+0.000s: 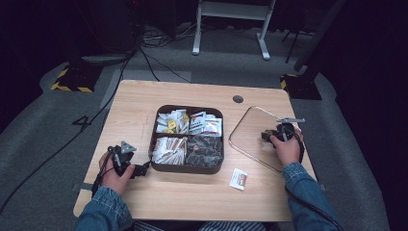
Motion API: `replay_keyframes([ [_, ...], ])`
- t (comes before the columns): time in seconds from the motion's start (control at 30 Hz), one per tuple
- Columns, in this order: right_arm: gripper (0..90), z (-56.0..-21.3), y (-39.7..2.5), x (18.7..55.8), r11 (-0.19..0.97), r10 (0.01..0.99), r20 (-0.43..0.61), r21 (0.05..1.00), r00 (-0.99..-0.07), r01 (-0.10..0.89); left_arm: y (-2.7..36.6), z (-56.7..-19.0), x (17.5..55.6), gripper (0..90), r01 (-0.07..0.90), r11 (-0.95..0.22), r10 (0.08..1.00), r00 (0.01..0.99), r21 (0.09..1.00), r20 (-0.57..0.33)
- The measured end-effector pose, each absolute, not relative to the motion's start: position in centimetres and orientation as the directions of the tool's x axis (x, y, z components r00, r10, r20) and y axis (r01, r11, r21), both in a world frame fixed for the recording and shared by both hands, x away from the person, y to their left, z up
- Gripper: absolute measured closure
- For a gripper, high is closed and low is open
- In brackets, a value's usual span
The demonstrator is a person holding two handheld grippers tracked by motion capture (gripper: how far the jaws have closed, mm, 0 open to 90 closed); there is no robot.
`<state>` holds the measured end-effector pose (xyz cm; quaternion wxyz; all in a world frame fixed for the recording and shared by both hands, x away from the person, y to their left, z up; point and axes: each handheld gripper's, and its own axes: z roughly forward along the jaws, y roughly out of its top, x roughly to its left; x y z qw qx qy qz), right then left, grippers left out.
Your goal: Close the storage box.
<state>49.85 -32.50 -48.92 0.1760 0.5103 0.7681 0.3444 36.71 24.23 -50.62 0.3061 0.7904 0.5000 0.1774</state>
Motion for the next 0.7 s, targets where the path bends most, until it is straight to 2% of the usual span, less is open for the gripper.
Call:
replay_keyframes([
  [0.1, 58.6, -48.8, -32.6, 49.9, 0.271, 0.901, 0.056, 0.703, -0.431, 0.658, 24.2, -50.6, 36.7, 0.0, 0.682, -0.313, 0.899, 0.437, 0.661, -0.026],
  [0.5, 58.9, -48.6, -32.7, 49.9, 0.269, 0.897, 0.067, 0.701, -0.437, 0.66, 24.2, -50.6, 36.7, 0.0, 0.682, -0.313, 0.899, 0.437, 0.661, -0.026],
  [0.7, 58.9, -47.3, -32.8, 49.7, 0.273, 0.891, 0.064, 0.717, -0.45, 0.642, 24.2, -50.6, 36.7, 0.0, 0.682, -0.313, 0.899, 0.437, 0.661, -0.026],
])
